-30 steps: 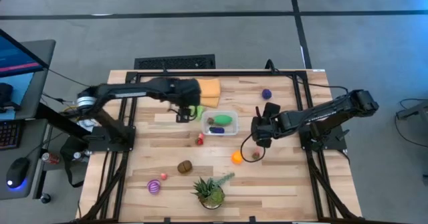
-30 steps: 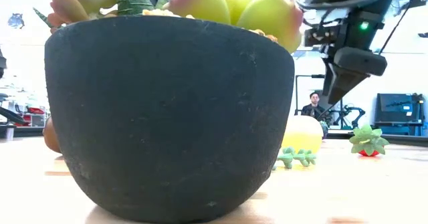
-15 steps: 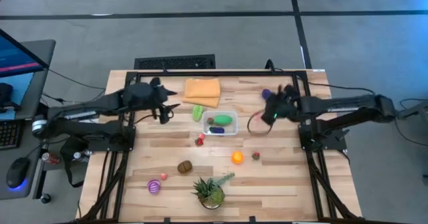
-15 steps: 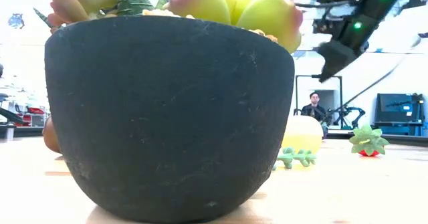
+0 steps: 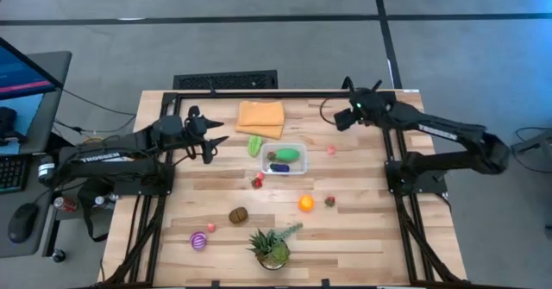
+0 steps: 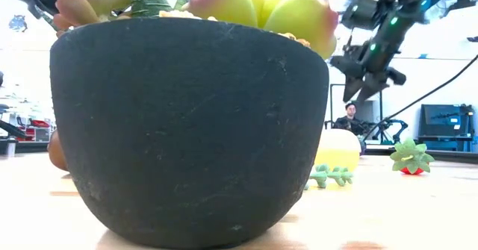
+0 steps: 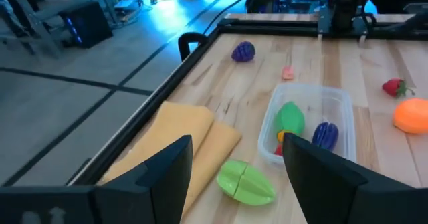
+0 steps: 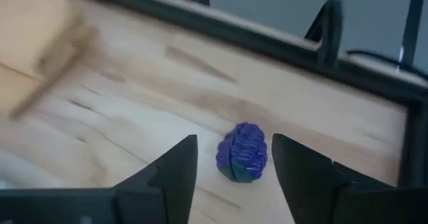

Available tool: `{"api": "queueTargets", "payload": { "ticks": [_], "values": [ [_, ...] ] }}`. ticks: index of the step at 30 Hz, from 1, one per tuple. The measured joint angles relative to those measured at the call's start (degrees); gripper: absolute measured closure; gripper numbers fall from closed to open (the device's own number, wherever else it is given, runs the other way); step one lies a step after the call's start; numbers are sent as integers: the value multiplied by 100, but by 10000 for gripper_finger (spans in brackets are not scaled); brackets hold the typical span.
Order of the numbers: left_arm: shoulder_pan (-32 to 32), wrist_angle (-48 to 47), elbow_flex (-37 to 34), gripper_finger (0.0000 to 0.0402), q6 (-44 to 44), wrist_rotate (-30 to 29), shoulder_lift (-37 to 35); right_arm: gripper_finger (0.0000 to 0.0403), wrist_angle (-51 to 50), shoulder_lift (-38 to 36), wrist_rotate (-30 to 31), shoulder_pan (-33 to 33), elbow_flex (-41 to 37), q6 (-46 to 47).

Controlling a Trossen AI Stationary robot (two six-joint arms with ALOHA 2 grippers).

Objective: Pick and placing Produce into tupperware
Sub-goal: Put the violet grape into the transparent container

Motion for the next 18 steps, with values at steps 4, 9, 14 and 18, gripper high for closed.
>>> {"api": "queueTargets", "payload": {
  "ticks": [4,9,14,18],
  "values": [
    [-1,2,-6,178,-87,-2,17,178,143,597,-319,-307,0,-278],
    [0,-19,-6,178,-89,2,19,122,229,1024,-322,-461,0,-357],
    [1,-15,-6,178,-85,2,20,79,570,1289,-328,-522,0,-282],
    [-1,-15,-6,178,-88,6,21,51,822,1540,-326,-521,0,-226]
  ]
}}
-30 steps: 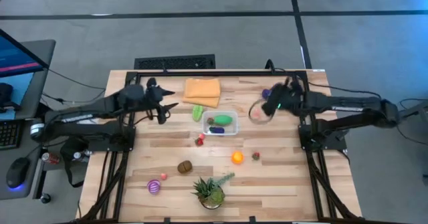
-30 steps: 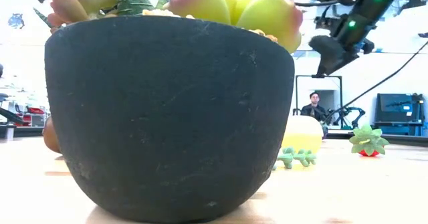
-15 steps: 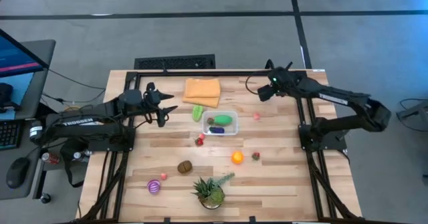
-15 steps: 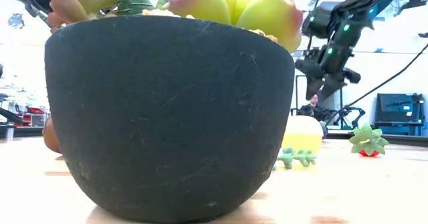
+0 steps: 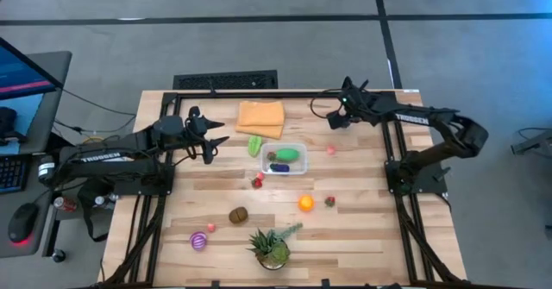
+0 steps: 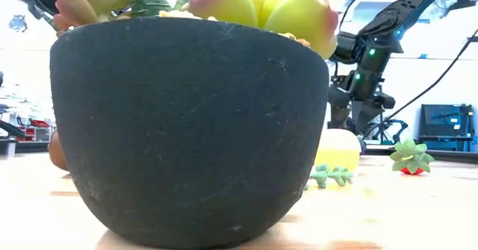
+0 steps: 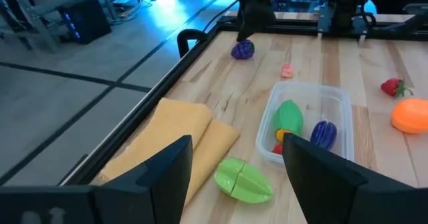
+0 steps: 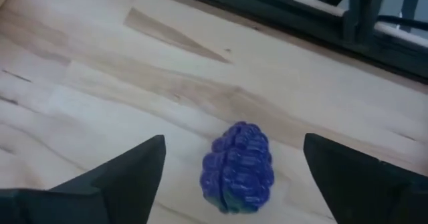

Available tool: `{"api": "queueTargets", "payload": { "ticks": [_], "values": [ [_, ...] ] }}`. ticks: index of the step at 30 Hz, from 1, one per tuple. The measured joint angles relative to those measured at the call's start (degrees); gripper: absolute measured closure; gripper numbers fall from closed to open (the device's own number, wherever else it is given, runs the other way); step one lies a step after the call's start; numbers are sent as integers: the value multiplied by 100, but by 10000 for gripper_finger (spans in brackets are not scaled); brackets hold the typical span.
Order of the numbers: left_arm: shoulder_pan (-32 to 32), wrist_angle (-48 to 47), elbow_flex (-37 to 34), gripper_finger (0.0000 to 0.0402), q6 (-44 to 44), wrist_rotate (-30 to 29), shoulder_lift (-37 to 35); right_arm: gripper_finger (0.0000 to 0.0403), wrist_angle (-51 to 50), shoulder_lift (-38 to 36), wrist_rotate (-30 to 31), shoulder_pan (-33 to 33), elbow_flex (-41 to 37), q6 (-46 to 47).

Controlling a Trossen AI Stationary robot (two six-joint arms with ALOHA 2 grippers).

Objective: Pick and placing Produce into tupperware
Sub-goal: Put the violet grape into the transparent container

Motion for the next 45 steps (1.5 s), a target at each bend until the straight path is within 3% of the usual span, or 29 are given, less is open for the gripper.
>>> {"api": "queueTargets", "payload": {
  "ticks": [6,17,45],
  "values": [
    [2,-2,0,178,-45,5,0,35,88,516,2,-50,0,53],
    [0,-2,0,178,-62,5,0,51,244,1027,6,-229,0,57],
    [1,19,0,178,-110,3,2,145,241,1299,4,-151,9,13]
  ]
}}
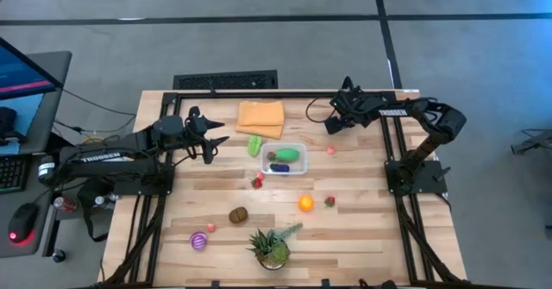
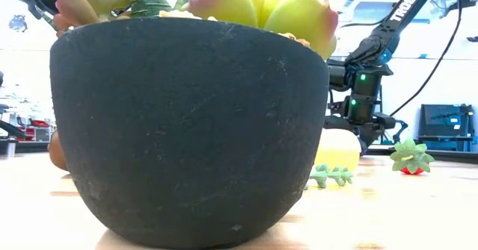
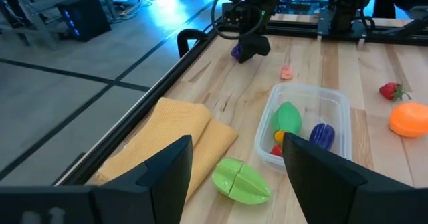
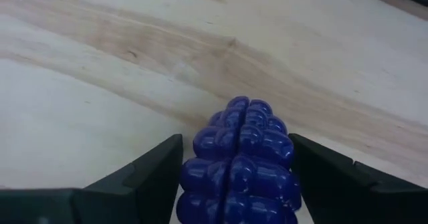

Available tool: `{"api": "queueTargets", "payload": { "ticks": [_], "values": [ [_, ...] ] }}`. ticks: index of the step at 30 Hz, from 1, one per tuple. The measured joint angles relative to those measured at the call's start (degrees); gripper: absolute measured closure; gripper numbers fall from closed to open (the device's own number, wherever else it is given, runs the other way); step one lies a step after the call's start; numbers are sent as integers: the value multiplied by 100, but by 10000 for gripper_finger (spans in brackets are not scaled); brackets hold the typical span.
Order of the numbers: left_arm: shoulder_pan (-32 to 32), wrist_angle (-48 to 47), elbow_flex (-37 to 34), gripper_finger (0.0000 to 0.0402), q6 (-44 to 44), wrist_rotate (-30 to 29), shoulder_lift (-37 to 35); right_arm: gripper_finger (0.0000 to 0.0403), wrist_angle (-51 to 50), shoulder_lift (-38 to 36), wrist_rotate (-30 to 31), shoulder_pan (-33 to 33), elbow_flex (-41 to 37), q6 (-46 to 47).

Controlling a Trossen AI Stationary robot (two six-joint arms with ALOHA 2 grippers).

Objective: Pick and placing Produce into tupperware
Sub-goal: Put the violet grape into the transparent container

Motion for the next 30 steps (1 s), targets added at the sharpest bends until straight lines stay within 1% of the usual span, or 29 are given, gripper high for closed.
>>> {"api": "queueTargets", "payload": {
  "ticks": [10,13,19,26,30],
  "values": [
    [1,193,2,178,-30,0,0,197,-39,0,26,129,0,-54],
    [0,199,2,178,-30,0,0,196,-40,-2,26,150,0,-54],
    [1,199,2,178,-30,0,0,180,-48,-2,29,249,-7,-52],
    [1,199,2,178,-35,0,0,196,-48,-2,22,389,-6,-54],
    [-1,199,2,178,-37,0,0,192,-173,2,-65,468,73,-54]
  ]
}}
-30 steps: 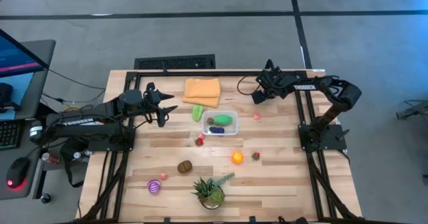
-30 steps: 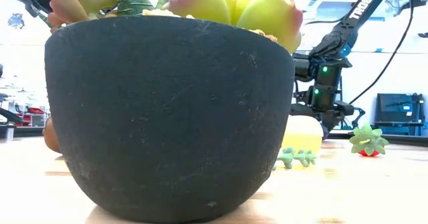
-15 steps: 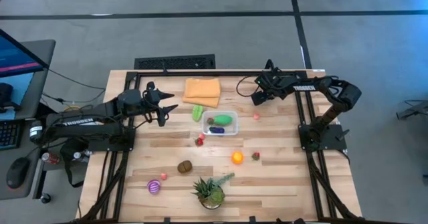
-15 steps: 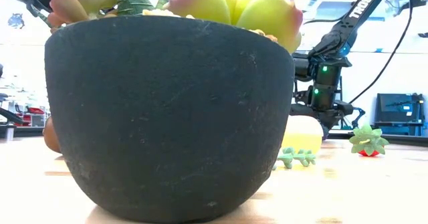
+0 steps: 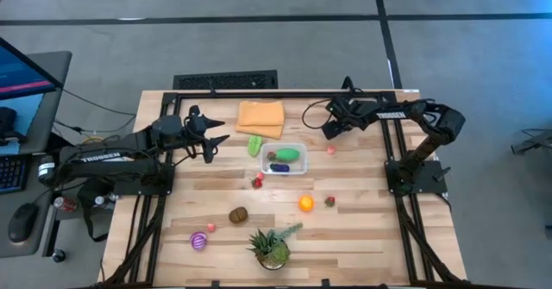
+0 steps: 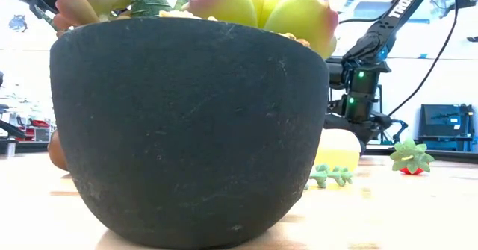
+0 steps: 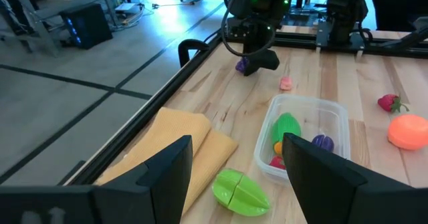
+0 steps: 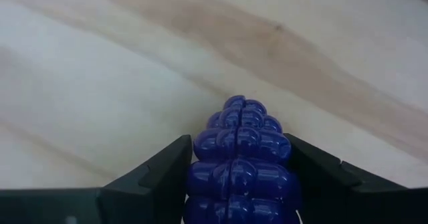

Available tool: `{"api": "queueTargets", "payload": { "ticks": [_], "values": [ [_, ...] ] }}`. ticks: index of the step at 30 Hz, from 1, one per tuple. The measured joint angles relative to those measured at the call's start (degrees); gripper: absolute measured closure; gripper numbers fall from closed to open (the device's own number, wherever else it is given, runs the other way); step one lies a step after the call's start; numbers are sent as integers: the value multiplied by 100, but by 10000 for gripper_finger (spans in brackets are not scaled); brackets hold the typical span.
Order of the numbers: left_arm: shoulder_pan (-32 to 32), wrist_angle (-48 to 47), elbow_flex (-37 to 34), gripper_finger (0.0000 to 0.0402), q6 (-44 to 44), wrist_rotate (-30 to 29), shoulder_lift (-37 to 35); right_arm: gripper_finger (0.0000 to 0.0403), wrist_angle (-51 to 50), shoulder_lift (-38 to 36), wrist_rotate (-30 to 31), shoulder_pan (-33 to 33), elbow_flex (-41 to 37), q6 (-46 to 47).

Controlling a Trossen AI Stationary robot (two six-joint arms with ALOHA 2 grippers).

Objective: Pick and placing Produce into tupperware
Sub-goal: Put the violet grape into the transparent container

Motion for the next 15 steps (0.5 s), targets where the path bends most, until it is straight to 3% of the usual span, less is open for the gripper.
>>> {"api": "queueTargets", "payload": {
  "ticks": [7,15],
  "values": [
    [1,-2,0,178,-39,0,0,173,-113,9,-11,152,247,-105],
    [0,-2,0,178,-39,0,0,185,-137,7,46,201,309,-106]
  ]
}}
